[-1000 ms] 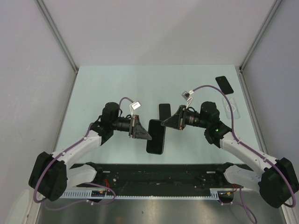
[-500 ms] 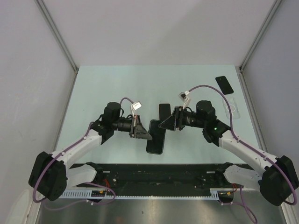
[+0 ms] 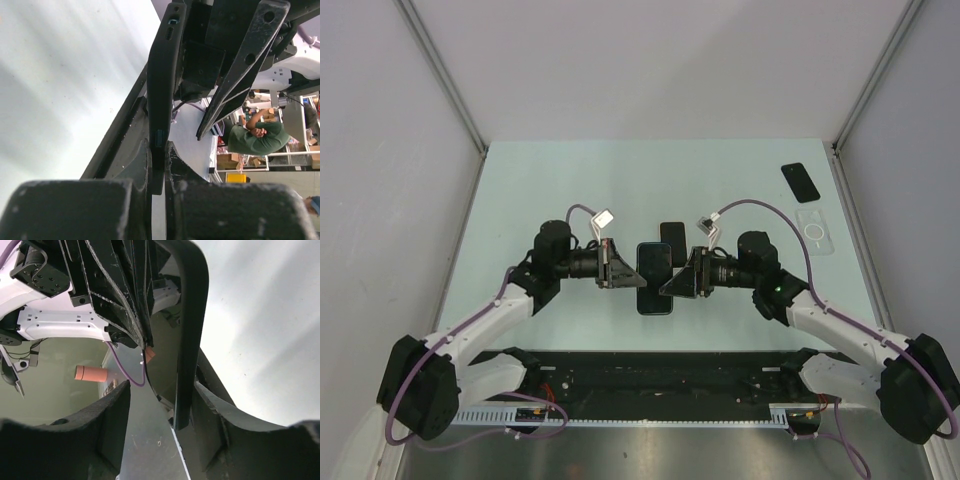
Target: Put the phone into the phone case
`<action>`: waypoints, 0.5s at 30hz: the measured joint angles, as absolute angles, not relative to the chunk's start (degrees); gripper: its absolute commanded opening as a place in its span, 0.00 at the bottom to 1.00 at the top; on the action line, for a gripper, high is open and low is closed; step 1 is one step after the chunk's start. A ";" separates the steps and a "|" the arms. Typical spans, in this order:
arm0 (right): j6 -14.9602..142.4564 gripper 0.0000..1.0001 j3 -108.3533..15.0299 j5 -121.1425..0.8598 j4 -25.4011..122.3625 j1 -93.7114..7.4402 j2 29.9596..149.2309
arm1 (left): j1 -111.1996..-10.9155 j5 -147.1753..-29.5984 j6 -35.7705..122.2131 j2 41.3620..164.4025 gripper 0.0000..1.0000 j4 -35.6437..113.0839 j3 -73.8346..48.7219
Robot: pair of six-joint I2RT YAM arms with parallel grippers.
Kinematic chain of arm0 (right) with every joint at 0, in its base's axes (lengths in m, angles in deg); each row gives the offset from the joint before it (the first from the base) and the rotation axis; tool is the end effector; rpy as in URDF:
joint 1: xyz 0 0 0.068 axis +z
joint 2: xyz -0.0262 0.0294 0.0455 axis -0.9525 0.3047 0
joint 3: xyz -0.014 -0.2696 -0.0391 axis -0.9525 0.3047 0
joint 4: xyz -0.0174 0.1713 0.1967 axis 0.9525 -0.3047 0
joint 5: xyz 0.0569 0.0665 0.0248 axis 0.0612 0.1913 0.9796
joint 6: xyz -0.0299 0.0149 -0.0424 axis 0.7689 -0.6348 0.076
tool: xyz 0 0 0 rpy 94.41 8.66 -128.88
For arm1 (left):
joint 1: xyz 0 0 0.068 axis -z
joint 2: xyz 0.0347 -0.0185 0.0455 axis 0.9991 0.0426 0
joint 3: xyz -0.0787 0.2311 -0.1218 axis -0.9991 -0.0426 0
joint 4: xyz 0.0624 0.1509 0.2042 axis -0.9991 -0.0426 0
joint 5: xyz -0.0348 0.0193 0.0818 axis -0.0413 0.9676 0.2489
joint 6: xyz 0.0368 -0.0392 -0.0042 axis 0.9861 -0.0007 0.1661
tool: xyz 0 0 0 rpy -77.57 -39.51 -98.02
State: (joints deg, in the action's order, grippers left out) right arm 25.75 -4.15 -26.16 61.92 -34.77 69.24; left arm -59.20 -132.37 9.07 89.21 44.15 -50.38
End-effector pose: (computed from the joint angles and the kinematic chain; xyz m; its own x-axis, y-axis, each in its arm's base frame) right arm 0.1707 0.1607 0.2577 -0.8233 0.0325 -0.5667 -0.5418 0.2527 0.8016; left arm 0.1892 -0.1342 0.2540 -0.8854 -0.0203 -0.4643 0.4458 0.2451 -0.8609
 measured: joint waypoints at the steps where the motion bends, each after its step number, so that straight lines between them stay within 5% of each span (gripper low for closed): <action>1: 25.57 0.52 -3.93 -26.09 62.24 -34.66 69.20 | -59.20 -132.00 8.69 89.17 0.00 44.58 -50.51; 4: 25.05 0.44 -3.23 -26.22 63.34 -34.42 69.16 | -59.29 -131.26 8.02 88.73 0.00 45.30 -50.97; 9: 24.15 0.03 -1.79 -27.66 64.17 -34.40 69.16 | -59.26 -130.06 7.91 87.86 0.00 44.65 -51.25; 15: 22.60 0.00 -1.16 -28.08 65.17 -34.22 69.46 | -59.29 -127.96 9.35 87.09 0.00 41.68 -51.21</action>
